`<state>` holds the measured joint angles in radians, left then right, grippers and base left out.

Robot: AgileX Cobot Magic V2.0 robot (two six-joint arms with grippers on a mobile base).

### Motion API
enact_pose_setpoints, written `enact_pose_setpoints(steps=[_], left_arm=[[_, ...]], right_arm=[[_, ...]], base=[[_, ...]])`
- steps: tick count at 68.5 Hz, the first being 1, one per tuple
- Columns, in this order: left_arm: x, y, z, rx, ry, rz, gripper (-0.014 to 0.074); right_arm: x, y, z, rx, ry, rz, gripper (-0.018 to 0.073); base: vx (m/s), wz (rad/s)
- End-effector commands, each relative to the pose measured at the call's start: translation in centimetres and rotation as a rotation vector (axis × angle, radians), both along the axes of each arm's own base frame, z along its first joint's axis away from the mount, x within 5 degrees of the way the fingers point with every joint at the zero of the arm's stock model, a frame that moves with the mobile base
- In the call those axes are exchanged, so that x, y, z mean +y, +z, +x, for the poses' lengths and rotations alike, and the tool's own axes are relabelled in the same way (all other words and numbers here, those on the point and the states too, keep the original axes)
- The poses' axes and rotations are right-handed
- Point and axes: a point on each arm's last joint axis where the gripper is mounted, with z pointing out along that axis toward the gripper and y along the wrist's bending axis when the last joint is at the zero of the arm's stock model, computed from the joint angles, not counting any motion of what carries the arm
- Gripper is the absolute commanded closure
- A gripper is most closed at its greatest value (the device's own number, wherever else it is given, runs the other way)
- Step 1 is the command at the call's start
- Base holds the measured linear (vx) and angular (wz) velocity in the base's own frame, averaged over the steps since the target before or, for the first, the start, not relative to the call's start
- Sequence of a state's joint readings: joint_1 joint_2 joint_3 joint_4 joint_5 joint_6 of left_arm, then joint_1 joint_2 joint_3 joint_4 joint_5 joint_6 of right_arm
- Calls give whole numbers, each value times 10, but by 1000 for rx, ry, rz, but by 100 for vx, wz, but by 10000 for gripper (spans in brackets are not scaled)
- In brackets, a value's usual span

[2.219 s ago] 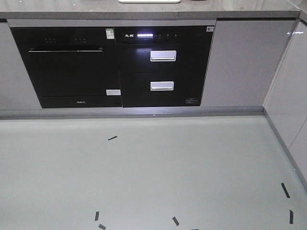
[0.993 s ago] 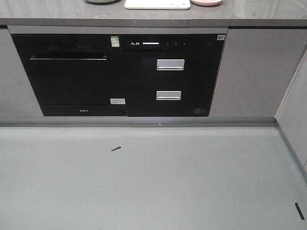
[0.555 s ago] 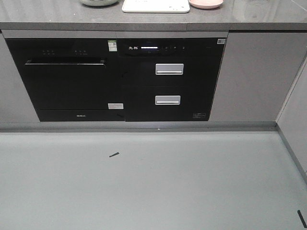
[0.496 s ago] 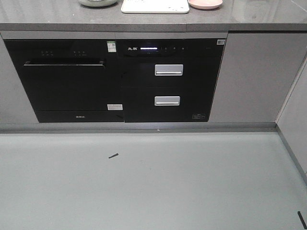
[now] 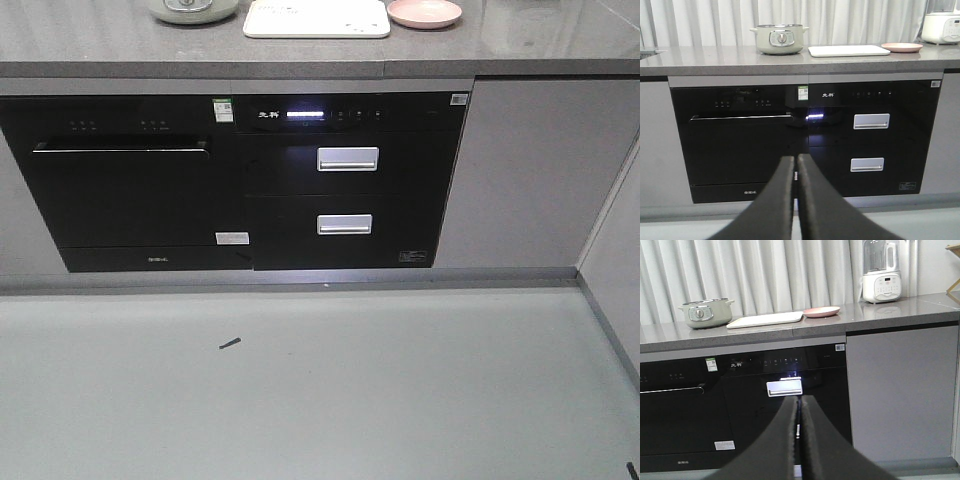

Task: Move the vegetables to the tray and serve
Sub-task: 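Drive the base forward toward the counter with both grippers closed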

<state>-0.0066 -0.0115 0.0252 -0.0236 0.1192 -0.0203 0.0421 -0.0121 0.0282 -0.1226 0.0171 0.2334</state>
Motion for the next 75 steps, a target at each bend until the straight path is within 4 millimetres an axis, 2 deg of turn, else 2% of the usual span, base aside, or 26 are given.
enact_pose_setpoints(steps=[1, 75], left_arm=[[0, -2, 0, -61, 3, -3, 602], [0, -2, 0, -61, 3, -3, 602]], right_arm=[[1, 2, 0, -66, 2, -15, 561], [1, 2, 0, -67, 2, -15, 561]], base=[[13, 0], [10, 0]])
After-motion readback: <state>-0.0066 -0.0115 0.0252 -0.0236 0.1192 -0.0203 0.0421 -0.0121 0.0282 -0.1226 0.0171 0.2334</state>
